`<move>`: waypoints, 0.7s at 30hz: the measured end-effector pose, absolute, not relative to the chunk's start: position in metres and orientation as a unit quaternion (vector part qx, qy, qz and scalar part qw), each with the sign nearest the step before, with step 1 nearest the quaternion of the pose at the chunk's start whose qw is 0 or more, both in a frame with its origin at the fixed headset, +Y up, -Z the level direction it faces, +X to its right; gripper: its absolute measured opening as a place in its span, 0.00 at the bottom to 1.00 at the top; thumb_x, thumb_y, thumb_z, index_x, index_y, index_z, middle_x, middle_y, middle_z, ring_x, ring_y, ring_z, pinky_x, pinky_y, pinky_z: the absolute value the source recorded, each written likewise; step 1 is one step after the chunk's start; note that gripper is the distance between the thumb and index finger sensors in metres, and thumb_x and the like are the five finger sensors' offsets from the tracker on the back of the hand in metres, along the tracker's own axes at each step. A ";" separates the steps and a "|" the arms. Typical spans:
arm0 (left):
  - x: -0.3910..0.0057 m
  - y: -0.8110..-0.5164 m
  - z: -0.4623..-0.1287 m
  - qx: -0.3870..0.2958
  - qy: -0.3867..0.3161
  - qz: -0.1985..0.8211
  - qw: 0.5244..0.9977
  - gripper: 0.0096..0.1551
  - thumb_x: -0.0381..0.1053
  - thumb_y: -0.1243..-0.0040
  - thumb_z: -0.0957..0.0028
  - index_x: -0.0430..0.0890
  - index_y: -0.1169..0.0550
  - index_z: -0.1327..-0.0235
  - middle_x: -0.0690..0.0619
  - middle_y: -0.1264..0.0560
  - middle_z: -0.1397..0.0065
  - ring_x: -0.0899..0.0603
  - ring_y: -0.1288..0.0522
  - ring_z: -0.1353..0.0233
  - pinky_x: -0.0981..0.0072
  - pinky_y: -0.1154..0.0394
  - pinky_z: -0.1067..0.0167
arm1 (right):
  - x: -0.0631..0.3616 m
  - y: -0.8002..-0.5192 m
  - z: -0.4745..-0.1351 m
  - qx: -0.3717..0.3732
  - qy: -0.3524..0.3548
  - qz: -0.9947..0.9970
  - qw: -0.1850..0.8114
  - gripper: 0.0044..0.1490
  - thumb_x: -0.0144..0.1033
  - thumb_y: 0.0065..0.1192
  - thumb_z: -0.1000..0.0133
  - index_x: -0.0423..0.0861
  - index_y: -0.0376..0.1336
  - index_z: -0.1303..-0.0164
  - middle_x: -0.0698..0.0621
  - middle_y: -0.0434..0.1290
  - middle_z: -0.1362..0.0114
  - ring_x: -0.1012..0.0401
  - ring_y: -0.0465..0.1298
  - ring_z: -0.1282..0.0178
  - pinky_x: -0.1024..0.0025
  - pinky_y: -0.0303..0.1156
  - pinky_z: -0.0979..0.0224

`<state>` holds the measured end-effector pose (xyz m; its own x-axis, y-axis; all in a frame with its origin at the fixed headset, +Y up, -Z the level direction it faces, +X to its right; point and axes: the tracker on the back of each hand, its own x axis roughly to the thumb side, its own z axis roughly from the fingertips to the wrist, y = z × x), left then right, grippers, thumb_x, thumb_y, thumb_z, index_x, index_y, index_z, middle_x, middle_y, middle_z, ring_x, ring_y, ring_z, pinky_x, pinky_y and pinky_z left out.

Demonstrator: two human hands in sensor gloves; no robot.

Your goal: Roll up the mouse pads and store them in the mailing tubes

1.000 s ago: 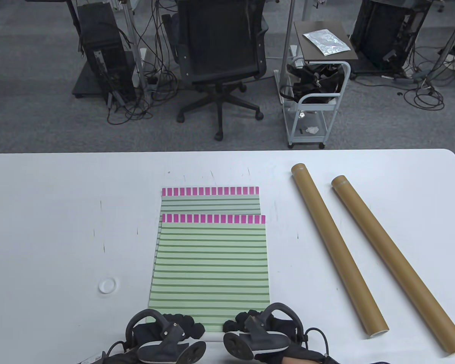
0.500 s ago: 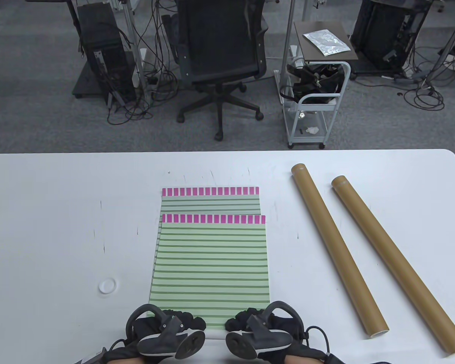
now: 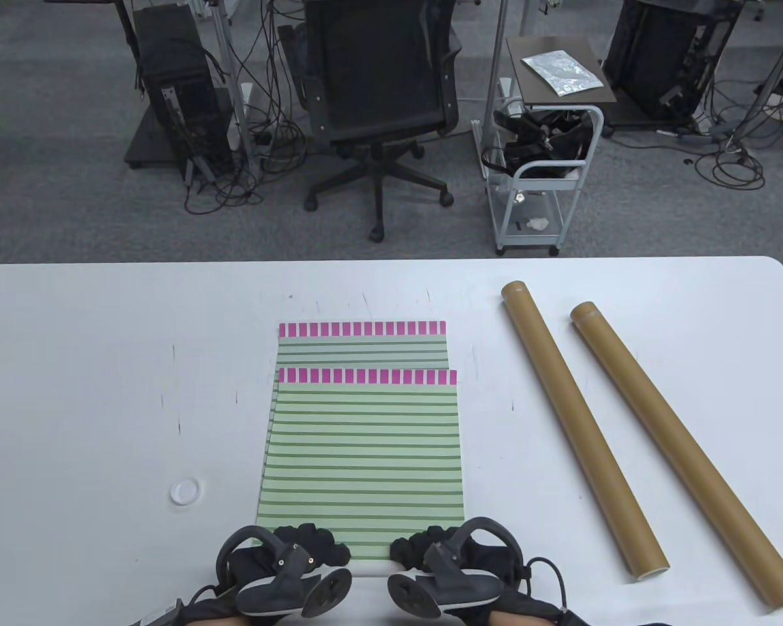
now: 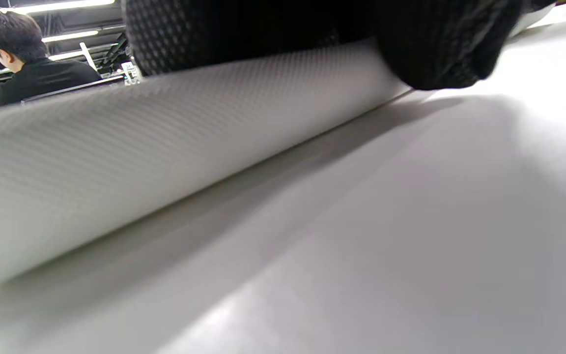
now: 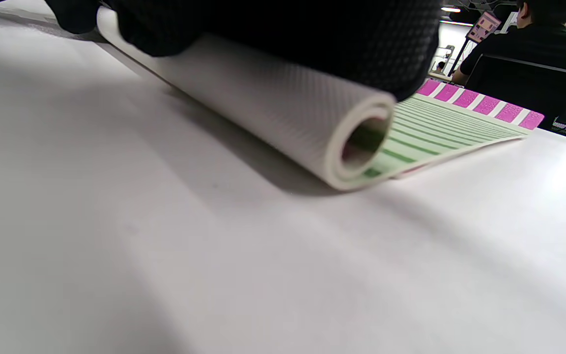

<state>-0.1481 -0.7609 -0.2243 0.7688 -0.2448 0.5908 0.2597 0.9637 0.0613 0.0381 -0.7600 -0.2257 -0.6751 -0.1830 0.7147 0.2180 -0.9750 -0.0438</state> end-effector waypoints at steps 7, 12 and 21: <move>-0.148 -0.756 -0.223 -0.035 -0.339 -0.106 0.934 0.25 0.62 0.38 0.60 0.58 0.18 0.50 0.60 0.15 0.48 0.52 0.14 0.51 0.74 0.16 0.55 | 0.040 -0.751 -0.230 -0.393 -0.051 -0.912 0.108 0.32 0.43 0.63 0.50 0.47 0.67 0.35 0.52 0.79 0.42 0.57 0.81 0.49 0.64 0.78 0.44; -0.148 -0.755 -0.224 -0.055 -0.343 -0.103 0.932 0.25 0.59 0.41 0.58 0.63 0.26 0.45 0.61 0.15 0.48 0.52 0.13 0.52 0.76 0.15 0.58 | 0.040 -0.751 -0.230 -0.394 -0.066 -0.911 0.107 0.30 0.40 0.59 0.48 0.45 0.67 0.35 0.51 0.79 0.43 0.56 0.82 0.50 0.64 0.79 0.45; -0.147 -0.761 -0.229 -0.060 -0.305 -0.080 0.947 0.20 0.55 0.44 0.56 0.61 0.20 0.51 0.60 0.19 0.43 0.49 0.18 0.46 0.71 0.18 0.49 | 0.041 -0.756 -0.228 -0.383 -0.055 -0.915 0.114 0.30 0.36 0.53 0.45 0.47 0.64 0.31 0.49 0.74 0.36 0.52 0.77 0.42 0.58 0.75 0.38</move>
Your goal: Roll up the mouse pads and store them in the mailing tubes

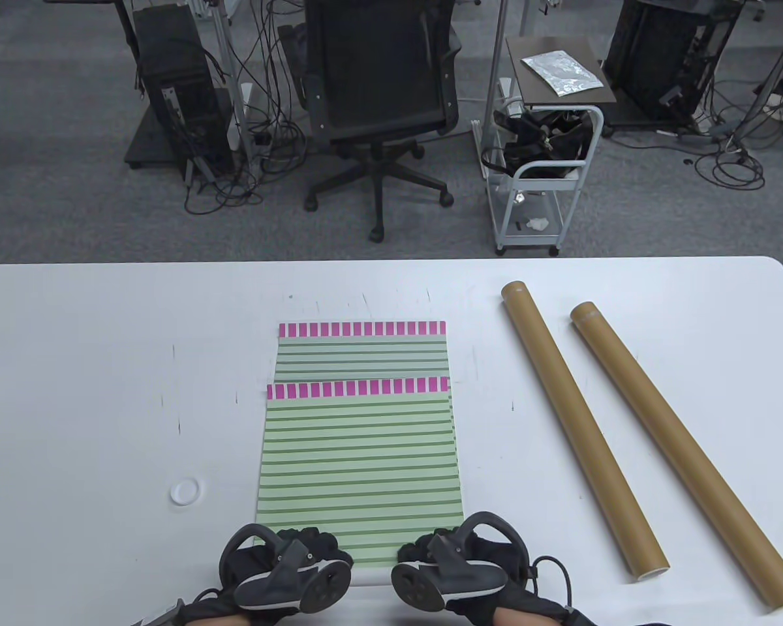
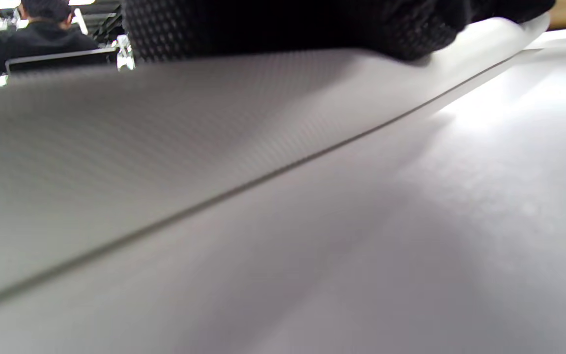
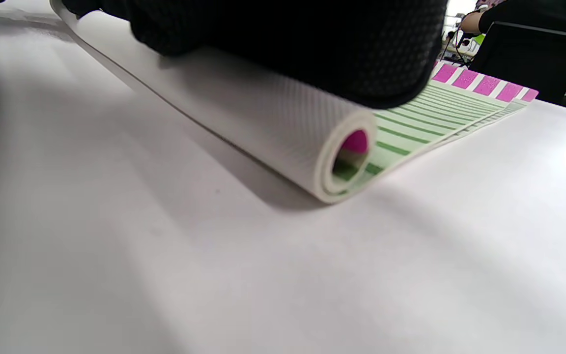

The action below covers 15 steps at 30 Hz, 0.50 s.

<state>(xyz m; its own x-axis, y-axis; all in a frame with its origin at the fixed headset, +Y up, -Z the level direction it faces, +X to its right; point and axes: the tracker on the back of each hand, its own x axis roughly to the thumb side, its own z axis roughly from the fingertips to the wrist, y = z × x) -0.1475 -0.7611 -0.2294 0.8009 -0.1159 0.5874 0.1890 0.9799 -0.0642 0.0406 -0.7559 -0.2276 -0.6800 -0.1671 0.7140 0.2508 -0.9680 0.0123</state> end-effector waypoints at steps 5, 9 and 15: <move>-0.149 -0.761 -0.233 -0.076 -0.297 -0.084 0.948 0.22 0.54 0.45 0.55 0.60 0.23 0.46 0.59 0.20 0.44 0.50 0.17 0.48 0.75 0.17 0.52 | 0.034 -0.752 -0.219 -0.404 0.012 -0.904 0.138 0.29 0.36 0.60 0.47 0.55 0.61 0.33 0.54 0.70 0.34 0.55 0.73 0.39 0.58 0.71 0.32; -0.147 -0.762 -0.230 -0.058 -0.293 -0.090 0.950 0.24 0.52 0.45 0.54 0.57 0.32 0.43 0.59 0.28 0.35 0.50 0.16 0.48 0.75 0.16 0.52 | 0.037 -0.755 -0.224 -0.392 -0.027 -0.915 0.096 0.34 0.44 0.62 0.50 0.50 0.62 0.32 0.50 0.73 0.36 0.55 0.77 0.44 0.59 0.74 0.37; -0.144 -0.760 -0.223 -0.053 -0.326 -0.087 0.940 0.21 0.51 0.42 0.53 0.58 0.27 0.44 0.58 0.26 0.35 0.49 0.19 0.41 0.68 0.17 0.45 | 0.040 -0.756 -0.231 -0.378 -0.036 -0.922 0.071 0.31 0.40 0.61 0.49 0.52 0.63 0.34 0.52 0.75 0.37 0.56 0.78 0.45 0.61 0.76 0.38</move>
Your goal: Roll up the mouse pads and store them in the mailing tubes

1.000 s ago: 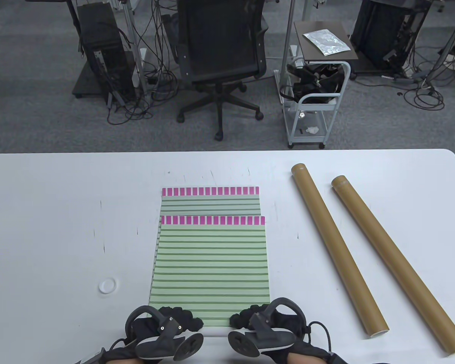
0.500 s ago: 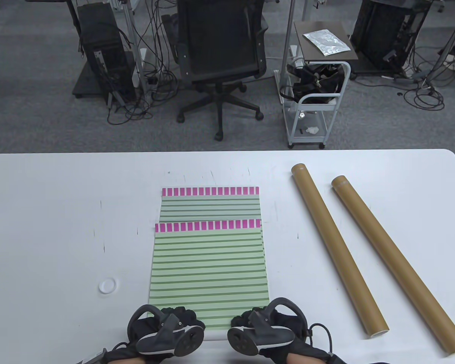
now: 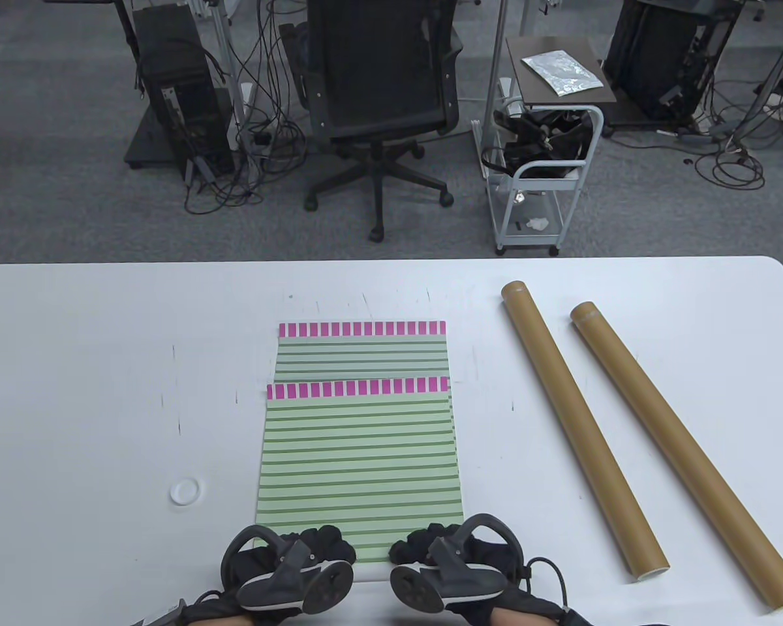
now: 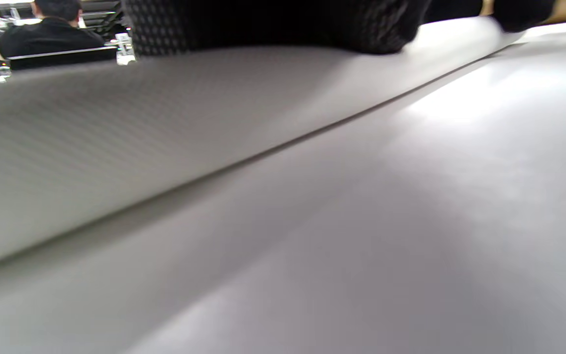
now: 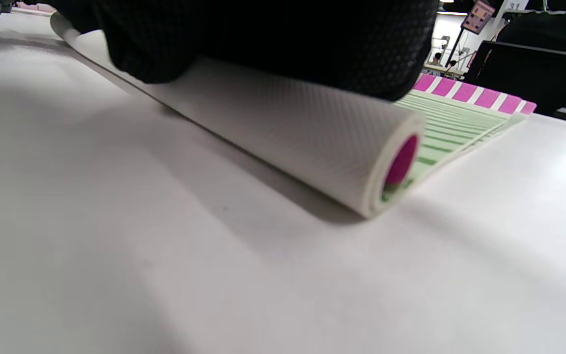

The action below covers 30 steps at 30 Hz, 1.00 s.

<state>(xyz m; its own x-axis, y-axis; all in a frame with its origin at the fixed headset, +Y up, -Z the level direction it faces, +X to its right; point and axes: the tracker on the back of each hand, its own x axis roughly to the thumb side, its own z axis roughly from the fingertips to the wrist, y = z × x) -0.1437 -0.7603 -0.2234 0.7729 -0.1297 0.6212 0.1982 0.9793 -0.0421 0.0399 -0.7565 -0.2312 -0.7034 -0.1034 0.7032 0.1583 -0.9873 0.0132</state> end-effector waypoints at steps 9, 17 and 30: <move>-0.143 -0.756 -0.221 -0.009 -0.324 -0.128 0.937 0.27 0.61 0.37 0.61 0.58 0.22 0.46 0.59 0.21 0.38 0.49 0.20 0.39 0.62 0.22 0.36 | 0.042 -0.759 -0.235 -0.368 -0.047 -0.927 0.061 0.29 0.36 0.55 0.46 0.50 0.62 0.32 0.50 0.73 0.36 0.55 0.78 0.45 0.60 0.75 0.38; -0.150 -0.757 -0.234 -0.059 -0.293 -0.074 0.951 0.23 0.56 0.43 0.55 0.57 0.21 0.46 0.56 0.19 0.41 0.49 0.17 0.45 0.66 0.19 0.44 | 0.036 -0.757 -0.223 -0.396 -0.017 -0.909 0.127 0.37 0.43 0.59 0.48 0.49 0.57 0.28 0.49 0.69 0.32 0.55 0.75 0.44 0.63 0.74 0.38; -0.143 -0.759 -0.220 -0.001 -0.321 -0.148 0.935 0.28 0.60 0.38 0.59 0.58 0.25 0.43 0.57 0.20 0.39 0.49 0.17 0.42 0.65 0.18 0.44 | 0.043 -0.760 -0.234 -0.363 -0.027 -0.928 0.078 0.32 0.40 0.53 0.46 0.50 0.59 0.29 0.51 0.72 0.33 0.54 0.76 0.42 0.59 0.74 0.35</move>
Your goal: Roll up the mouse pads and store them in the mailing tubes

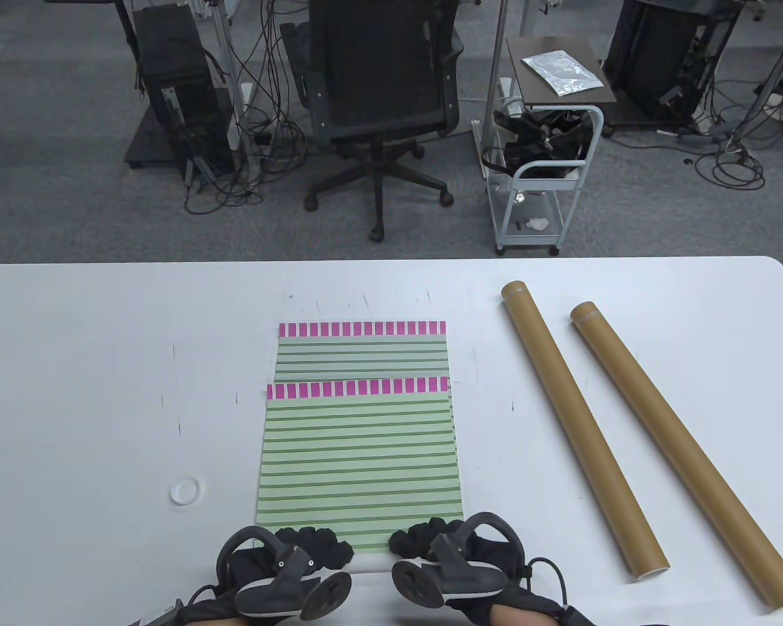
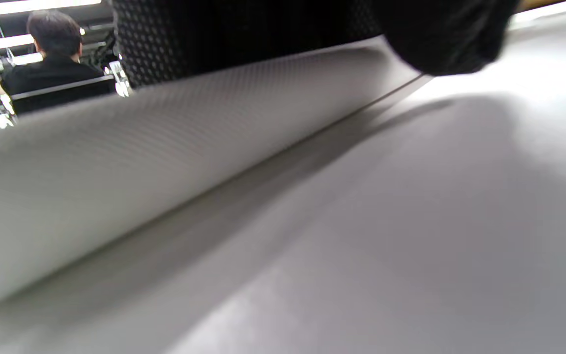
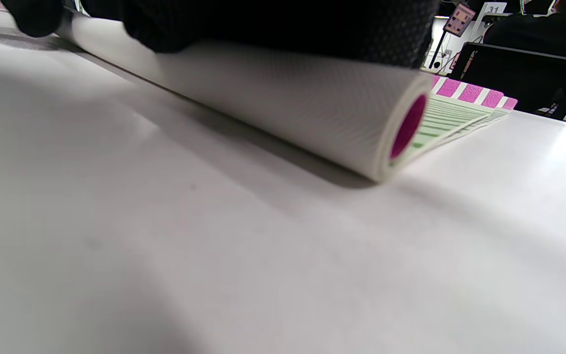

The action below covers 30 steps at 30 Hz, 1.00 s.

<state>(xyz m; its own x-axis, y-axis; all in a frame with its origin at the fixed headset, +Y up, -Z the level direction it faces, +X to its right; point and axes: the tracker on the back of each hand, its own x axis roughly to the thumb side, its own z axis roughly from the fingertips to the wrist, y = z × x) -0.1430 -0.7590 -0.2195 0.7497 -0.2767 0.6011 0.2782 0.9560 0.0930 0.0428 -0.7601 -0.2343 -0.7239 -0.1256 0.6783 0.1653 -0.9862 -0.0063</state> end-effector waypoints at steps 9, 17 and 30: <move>-0.144 -0.756 -0.222 0.010 -0.309 -0.145 0.940 0.24 0.59 0.39 0.57 0.56 0.20 0.47 0.57 0.16 0.45 0.49 0.13 0.48 0.70 0.15 0.54 | 0.051 -0.753 -0.243 -0.358 -0.026 -0.926 0.117 0.33 0.47 0.62 0.51 0.47 0.67 0.36 0.51 0.79 0.42 0.57 0.82 0.50 0.64 0.79 0.44; -0.145 -0.755 -0.222 0.002 -0.308 -0.148 0.940 0.22 0.58 0.41 0.57 0.58 0.18 0.49 0.58 0.17 0.44 0.48 0.16 0.46 0.70 0.17 0.51 | 0.052 -0.754 -0.243 -0.360 -0.065 -0.928 0.077 0.30 0.45 0.55 0.48 0.46 0.68 0.38 0.49 0.78 0.42 0.53 0.79 0.47 0.57 0.76 0.39; -0.154 -0.757 -0.242 -0.048 -0.263 -0.090 0.959 0.21 0.56 0.45 0.55 0.59 0.18 0.50 0.59 0.16 0.46 0.51 0.16 0.49 0.73 0.18 0.52 | 0.045 -0.762 -0.232 -0.379 -0.052 -0.913 0.143 0.43 0.49 0.60 0.50 0.47 0.54 0.26 0.49 0.70 0.33 0.53 0.76 0.42 0.56 0.73 0.35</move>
